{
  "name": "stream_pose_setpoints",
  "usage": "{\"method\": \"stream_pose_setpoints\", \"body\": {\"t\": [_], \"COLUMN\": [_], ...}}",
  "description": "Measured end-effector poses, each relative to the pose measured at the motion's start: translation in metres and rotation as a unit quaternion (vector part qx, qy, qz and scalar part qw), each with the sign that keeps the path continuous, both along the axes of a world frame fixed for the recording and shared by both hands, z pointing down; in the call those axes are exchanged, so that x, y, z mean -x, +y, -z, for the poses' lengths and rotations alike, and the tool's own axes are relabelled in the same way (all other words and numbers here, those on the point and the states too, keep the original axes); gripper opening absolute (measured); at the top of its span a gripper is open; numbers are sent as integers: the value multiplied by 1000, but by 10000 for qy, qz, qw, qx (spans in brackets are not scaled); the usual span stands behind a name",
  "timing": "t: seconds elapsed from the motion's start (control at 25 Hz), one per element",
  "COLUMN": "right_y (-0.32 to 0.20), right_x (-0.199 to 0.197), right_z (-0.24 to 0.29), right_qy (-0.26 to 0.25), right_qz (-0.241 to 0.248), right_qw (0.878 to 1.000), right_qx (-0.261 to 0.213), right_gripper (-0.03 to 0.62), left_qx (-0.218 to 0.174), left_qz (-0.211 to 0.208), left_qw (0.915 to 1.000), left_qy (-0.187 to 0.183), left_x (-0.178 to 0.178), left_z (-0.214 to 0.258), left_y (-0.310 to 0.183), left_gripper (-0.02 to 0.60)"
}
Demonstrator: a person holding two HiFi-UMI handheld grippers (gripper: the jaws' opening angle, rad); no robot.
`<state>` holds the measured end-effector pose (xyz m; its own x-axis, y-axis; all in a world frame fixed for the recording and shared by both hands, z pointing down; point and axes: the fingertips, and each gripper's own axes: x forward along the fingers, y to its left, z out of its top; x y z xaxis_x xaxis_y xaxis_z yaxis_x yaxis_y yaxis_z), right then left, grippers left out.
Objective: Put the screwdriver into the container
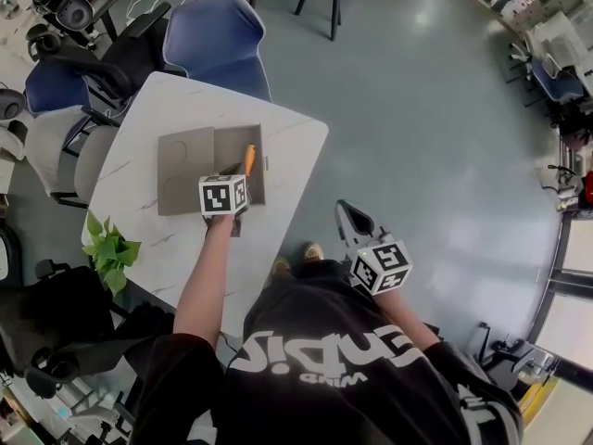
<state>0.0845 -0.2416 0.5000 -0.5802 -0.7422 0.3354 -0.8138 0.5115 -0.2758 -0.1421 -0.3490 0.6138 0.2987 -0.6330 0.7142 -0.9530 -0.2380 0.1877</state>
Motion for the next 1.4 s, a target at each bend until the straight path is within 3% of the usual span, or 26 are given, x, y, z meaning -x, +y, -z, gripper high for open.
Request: {"method": "stream_pose_setpoints", "body": {"t": [0.28,0.52,0.76,1.04,1.4], "right_y": [10,24,35,42,50], "right_x": [9,20,32,35,40], "right_z": [10,14,17,25,30], "right_qy": [-46,-83,-171,-189,-181], "right_qz": [193,402,611,696,866], "right_qw": [9997,9989,9973,9959,9938], "right_qx": [-140,-229,-378,-555,-672], "right_gripper": [13,14,13,12,12], "left_qx": [-698,-1302,-2028,-2813,-3174], "left_qz": [-215,-293,-225,-48,10], "left_qw": [9969,9890,9737,9526,9397], "left_qy": [301,636,1010,1158,1273], "left_x": [-13,-23,-29,-33,-39], "left_z": [71,114,137,149,163], "left_y": [45,102,154,182,194], "left_gripper": [14,14,14,14,14]}}
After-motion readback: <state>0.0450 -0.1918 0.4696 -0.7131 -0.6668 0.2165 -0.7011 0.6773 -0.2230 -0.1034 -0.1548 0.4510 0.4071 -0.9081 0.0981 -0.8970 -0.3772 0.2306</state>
